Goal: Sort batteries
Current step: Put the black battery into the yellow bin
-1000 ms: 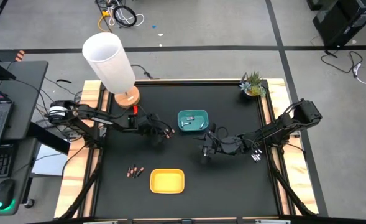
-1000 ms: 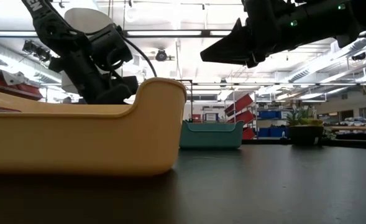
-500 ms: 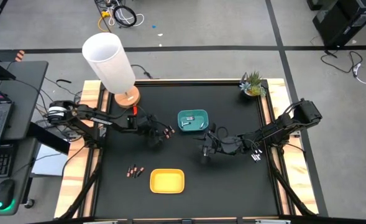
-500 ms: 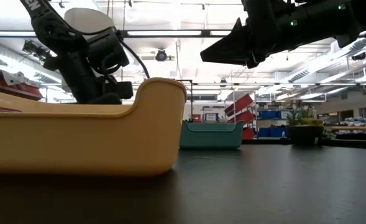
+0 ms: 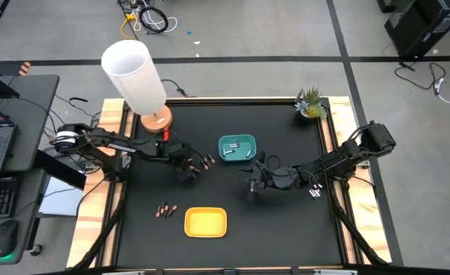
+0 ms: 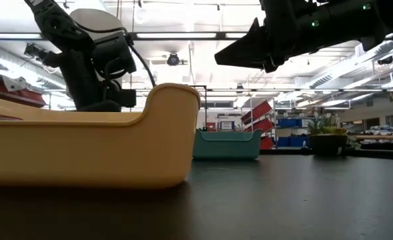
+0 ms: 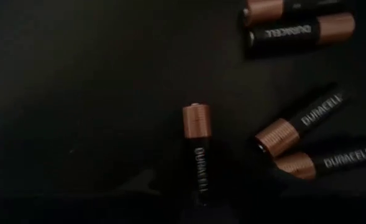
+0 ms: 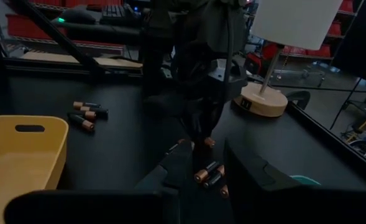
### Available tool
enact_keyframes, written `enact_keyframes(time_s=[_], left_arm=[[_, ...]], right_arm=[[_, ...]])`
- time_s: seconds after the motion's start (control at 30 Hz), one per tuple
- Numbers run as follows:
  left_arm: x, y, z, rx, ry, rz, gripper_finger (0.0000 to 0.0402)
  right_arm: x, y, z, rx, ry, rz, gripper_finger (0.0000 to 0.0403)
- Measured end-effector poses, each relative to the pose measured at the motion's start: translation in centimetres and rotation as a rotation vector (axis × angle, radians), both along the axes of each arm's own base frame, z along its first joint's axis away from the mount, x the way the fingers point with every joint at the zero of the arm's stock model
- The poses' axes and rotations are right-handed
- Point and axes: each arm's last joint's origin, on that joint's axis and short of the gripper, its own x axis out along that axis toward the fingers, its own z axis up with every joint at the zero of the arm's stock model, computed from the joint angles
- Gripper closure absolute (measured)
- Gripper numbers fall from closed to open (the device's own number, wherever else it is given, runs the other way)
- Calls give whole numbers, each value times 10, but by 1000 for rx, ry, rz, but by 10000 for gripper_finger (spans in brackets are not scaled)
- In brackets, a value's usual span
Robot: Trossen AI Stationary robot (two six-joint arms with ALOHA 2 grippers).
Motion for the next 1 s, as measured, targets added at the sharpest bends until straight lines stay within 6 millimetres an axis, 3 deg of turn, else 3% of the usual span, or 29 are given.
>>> enact_keyframes(time_s=[0.1,0.27,0.47,0.6,0.7,0.83,1.0], left_arm=[[-1,0,0,2,7,-23,351],[-3,-2,9,67,6,-27,352],[-4,-13,66,201,-184,-20,352],[-8,-40,106,160,-442,-158,352],[-12,-66,118,77,-554,-260,352],[-13,-105,119,-42,-615,-371,352],[-3,-148,99,-164,-612,-452,352]], right_arm=[[0,0,1,6,-7,1,323],[0,1,1,14,-9,2,323],[-1,1,1,34,0,-2,323],[-5,3,3,52,6,-24,323],[-10,7,7,56,9,-63,323],[-17,11,12,72,3,-113,323],[-18,15,13,99,-13,-117,323]])
